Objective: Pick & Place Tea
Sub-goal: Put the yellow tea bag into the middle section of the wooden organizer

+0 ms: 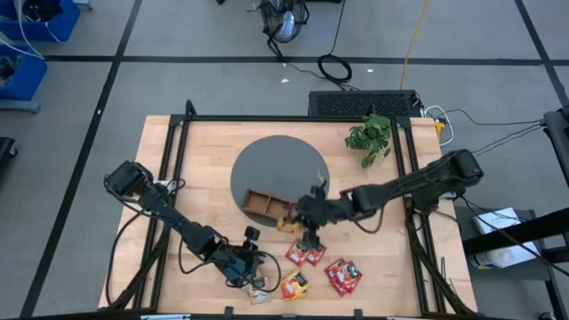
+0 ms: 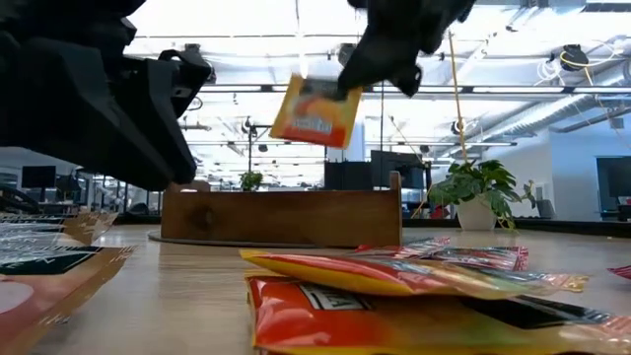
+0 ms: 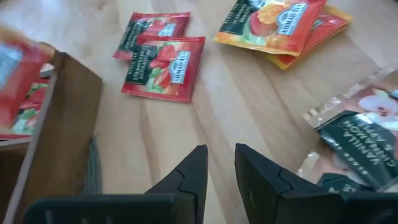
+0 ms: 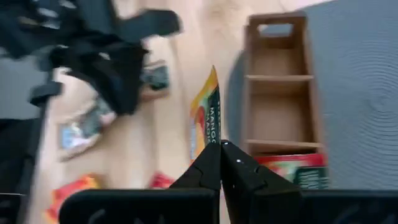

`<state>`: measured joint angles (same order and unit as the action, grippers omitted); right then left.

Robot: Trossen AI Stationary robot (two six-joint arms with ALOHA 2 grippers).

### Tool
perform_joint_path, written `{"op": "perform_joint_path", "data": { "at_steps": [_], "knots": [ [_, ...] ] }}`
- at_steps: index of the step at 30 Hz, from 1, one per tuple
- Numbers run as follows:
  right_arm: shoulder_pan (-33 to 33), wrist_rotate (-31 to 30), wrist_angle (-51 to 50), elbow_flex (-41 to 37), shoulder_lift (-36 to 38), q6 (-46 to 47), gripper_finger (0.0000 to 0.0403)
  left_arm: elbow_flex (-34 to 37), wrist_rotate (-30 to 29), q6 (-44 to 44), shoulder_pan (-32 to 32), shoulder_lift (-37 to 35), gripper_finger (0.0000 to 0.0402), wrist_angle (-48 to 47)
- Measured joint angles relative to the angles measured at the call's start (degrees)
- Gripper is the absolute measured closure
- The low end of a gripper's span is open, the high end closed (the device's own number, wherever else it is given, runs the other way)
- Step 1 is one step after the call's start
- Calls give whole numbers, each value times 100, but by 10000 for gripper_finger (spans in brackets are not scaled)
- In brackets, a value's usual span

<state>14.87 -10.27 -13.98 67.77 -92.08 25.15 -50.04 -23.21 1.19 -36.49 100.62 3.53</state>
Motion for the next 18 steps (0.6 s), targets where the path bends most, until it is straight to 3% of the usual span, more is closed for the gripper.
{"op": "perform_joint_path", "data": {
  "at_steps": [7,18],
  "knots": [
    [-715,-32,89,-3,-109,-935,403,-4,-87,16,19,0,314,-138],
    [-1222,451,387,-6,-560,-1235,403,-6,-246,74,20,-2,314,-431]
  ]
}}
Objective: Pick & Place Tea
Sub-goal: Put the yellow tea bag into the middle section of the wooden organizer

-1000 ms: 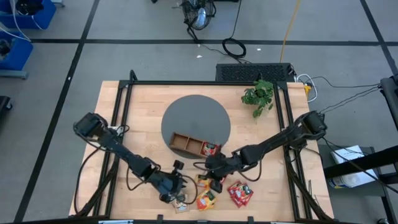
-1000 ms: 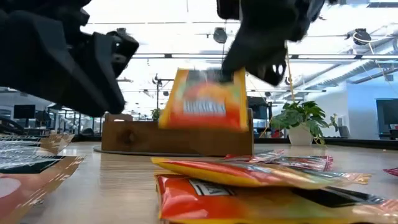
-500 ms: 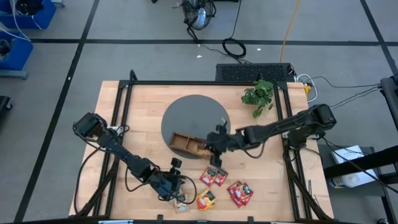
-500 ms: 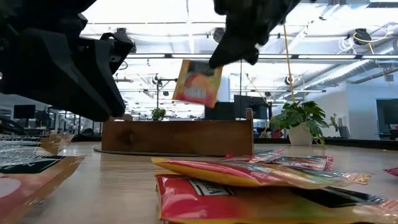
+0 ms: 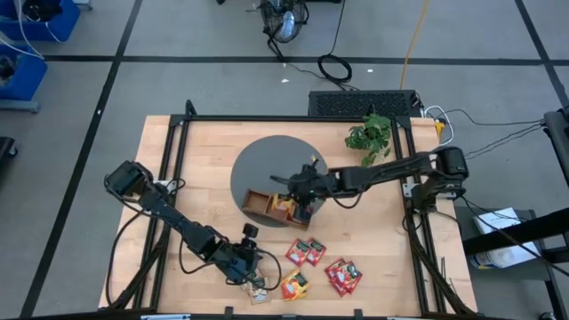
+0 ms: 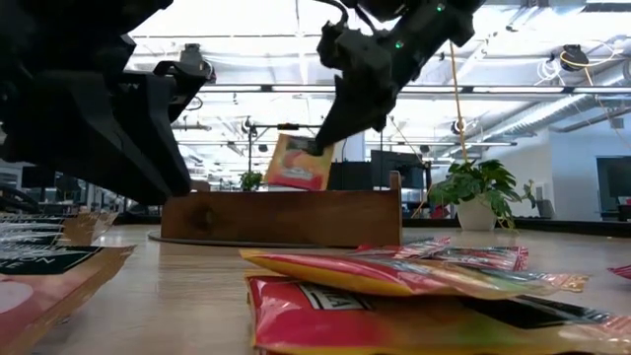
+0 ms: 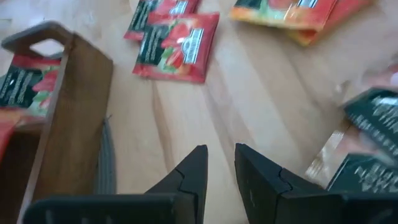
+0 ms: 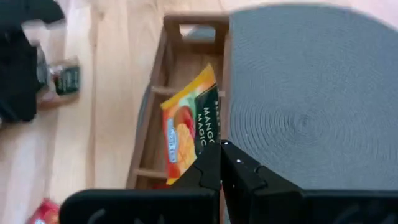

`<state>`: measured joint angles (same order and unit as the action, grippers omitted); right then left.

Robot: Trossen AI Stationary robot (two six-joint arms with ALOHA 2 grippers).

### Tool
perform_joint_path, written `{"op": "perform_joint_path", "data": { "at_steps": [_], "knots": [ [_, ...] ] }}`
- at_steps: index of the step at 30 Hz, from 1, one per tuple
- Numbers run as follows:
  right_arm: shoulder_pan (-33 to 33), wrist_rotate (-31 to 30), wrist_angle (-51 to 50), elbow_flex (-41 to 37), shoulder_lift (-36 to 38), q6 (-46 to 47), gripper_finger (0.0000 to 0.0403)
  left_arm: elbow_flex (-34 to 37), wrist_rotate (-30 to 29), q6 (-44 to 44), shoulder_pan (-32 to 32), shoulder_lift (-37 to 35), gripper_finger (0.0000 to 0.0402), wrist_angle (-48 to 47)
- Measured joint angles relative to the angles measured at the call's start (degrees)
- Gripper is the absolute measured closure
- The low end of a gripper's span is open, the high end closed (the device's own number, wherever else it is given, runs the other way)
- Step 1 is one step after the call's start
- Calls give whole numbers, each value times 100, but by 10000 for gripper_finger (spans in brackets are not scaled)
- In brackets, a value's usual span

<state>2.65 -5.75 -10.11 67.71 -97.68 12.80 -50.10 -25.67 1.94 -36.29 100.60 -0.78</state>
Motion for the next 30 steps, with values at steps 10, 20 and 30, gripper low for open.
{"op": "perform_joint_path", "data": {
  "at_steps": [10,20,30],
  "knots": [
    [-77,-47,277,4,-331,-156,403,0,-136,8,11,-2,314,-29],
    [-79,-310,504,54,-306,-365,403,0,-140,-12,26,-2,314,-87],
    [-61,-148,154,54,-309,-262,403,0,-142,3,26,-2,314,-118]
  ]
}}
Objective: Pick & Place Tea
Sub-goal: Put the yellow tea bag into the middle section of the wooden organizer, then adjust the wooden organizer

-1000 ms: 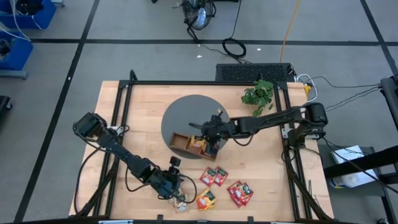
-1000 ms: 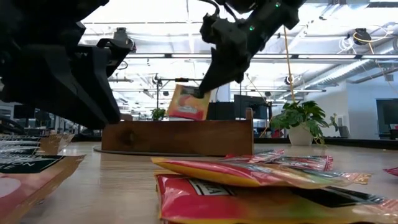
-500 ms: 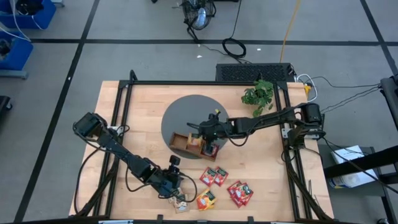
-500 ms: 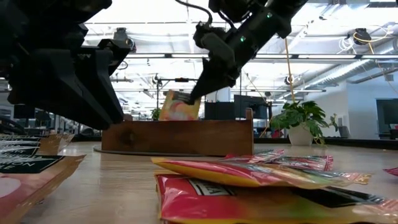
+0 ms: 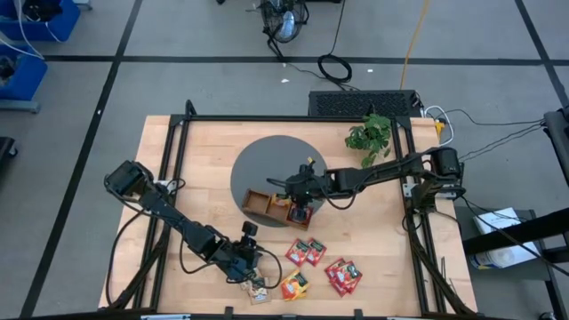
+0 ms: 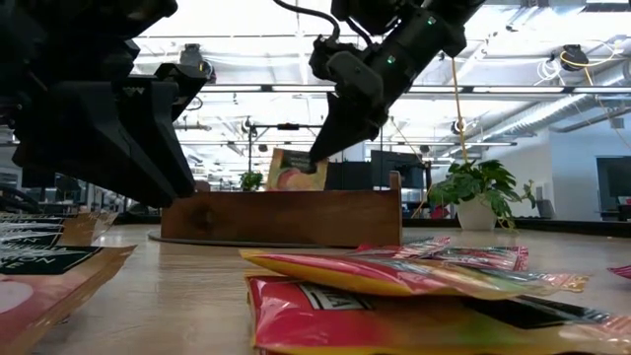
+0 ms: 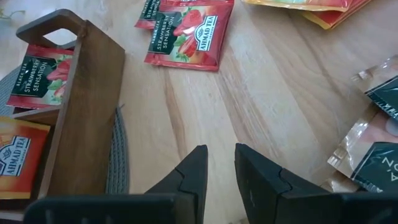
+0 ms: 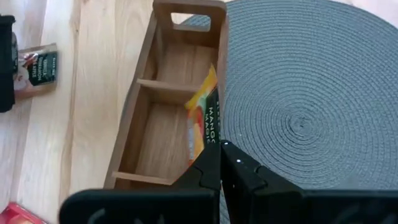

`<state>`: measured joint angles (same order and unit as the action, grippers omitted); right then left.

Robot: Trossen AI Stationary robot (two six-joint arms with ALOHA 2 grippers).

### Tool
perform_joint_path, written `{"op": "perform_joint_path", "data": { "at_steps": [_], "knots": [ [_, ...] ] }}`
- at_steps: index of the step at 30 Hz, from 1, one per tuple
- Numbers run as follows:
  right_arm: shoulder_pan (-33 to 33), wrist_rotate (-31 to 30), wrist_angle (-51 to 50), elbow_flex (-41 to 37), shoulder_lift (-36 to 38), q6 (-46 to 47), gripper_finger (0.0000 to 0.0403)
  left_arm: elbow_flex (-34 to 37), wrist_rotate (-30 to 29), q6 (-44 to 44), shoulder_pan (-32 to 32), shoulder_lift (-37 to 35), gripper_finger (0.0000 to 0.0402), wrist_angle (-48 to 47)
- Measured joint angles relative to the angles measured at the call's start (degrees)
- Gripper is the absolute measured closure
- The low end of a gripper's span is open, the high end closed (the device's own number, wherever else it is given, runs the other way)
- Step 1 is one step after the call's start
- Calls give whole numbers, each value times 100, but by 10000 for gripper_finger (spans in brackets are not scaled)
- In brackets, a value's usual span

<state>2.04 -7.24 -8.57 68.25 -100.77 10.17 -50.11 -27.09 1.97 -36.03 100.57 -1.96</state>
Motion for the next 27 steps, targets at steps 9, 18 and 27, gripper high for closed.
{"op": "perform_joint_path", "data": {
  "at_steps": [9,18,27],
  "knots": [
    [-4,666,78,0,1,62,393,0,-47,-1,0,0,314,-4],
    [-9,755,623,0,4,225,321,0,-708,-224,-2,-33,314,-12],
    [555,696,785,0,346,150,302,0,-2121,652,-31,-1010,314,-1742]
  ]
}}
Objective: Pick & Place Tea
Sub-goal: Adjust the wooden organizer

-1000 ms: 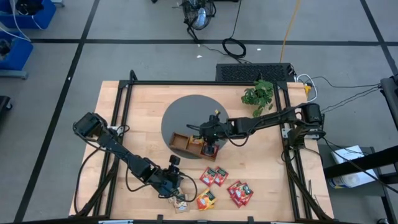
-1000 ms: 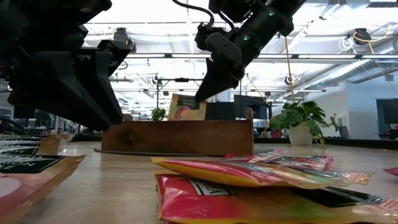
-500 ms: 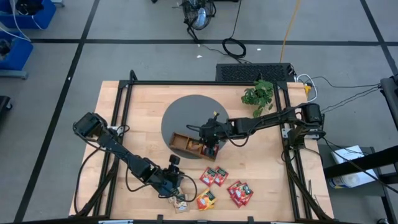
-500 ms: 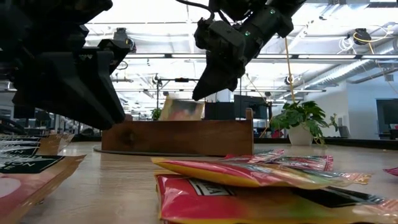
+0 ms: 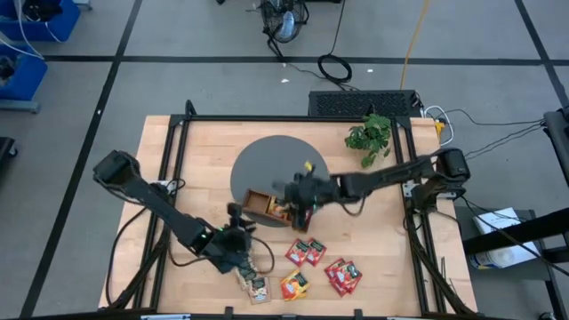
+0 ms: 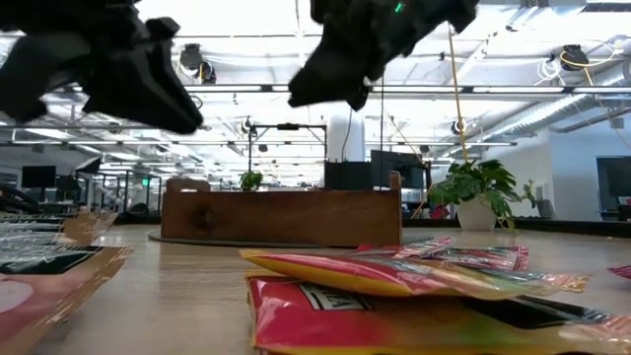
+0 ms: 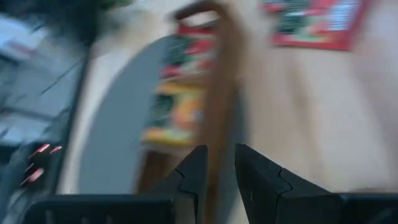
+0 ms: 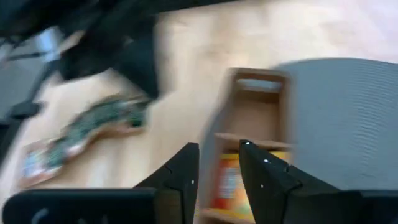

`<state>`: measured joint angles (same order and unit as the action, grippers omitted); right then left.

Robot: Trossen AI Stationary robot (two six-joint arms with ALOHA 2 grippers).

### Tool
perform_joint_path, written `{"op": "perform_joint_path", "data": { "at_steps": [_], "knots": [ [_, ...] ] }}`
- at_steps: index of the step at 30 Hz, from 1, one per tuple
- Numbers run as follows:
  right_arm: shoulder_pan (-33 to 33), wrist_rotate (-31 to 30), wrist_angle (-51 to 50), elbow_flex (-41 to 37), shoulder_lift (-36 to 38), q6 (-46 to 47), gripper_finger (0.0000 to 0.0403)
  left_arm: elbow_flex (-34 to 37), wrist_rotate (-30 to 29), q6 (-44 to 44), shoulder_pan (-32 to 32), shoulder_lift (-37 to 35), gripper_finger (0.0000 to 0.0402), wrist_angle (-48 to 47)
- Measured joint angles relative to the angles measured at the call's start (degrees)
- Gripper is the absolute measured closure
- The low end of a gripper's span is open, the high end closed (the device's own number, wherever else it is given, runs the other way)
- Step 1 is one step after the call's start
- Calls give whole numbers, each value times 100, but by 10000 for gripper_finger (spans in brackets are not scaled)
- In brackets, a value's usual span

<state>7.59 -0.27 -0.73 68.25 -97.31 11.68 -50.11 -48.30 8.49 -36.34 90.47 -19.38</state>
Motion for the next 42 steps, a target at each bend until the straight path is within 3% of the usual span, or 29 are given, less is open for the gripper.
{"op": "perform_joint_path", "data": {
  "at_steps": [5,10,13,21,33,42],
  "knots": [
    [703,-400,113,-3,-370,-45,343,6,-331,1268,-13,-448,314,-1225],
    [1133,-433,1085,-135,-663,-192,389,278,-251,2807,-85,-479,314,-2196],
    [1297,-401,1331,-275,-806,-234,400,436,-13,3237,-132,-480,314,-2399],
    [1306,-1308,1677,-716,-855,159,402,496,-8,3435,-63,-480,314,-2385],
    [1308,-1328,1680,-1257,-853,1019,403,871,306,3538,232,-478,314,-2379],
    [1156,-1769,1148,-1410,-853,1325,403,920,596,3124,472,-465,314,-1653]
  ]
}}
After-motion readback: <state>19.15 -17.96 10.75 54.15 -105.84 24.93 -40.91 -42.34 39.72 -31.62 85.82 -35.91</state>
